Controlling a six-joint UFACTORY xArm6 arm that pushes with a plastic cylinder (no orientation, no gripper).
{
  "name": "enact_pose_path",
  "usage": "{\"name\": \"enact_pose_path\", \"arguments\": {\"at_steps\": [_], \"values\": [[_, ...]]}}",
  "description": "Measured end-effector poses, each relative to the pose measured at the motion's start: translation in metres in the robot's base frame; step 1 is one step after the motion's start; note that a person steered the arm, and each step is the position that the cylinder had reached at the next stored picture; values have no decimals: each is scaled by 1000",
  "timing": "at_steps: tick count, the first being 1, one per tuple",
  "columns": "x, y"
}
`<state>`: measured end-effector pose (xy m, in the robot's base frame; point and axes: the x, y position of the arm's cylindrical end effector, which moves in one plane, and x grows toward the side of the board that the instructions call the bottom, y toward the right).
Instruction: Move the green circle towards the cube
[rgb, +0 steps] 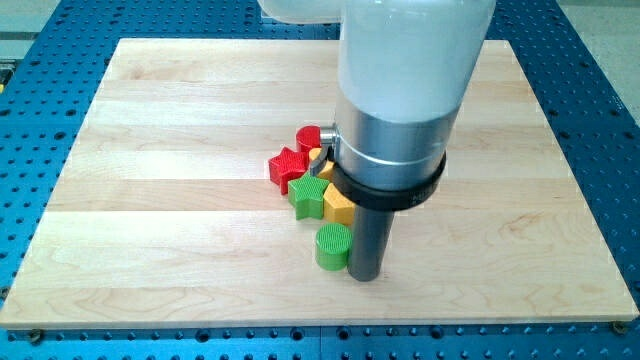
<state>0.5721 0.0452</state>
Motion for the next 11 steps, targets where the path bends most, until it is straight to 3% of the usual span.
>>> {"name": "enact_pose_path", "arguments": {"at_steps": [1, 2, 4, 6, 10, 11], "values": [[4, -15], [37, -71], [40, -96], [10, -84], [-15, 71], [-9, 53]]}}
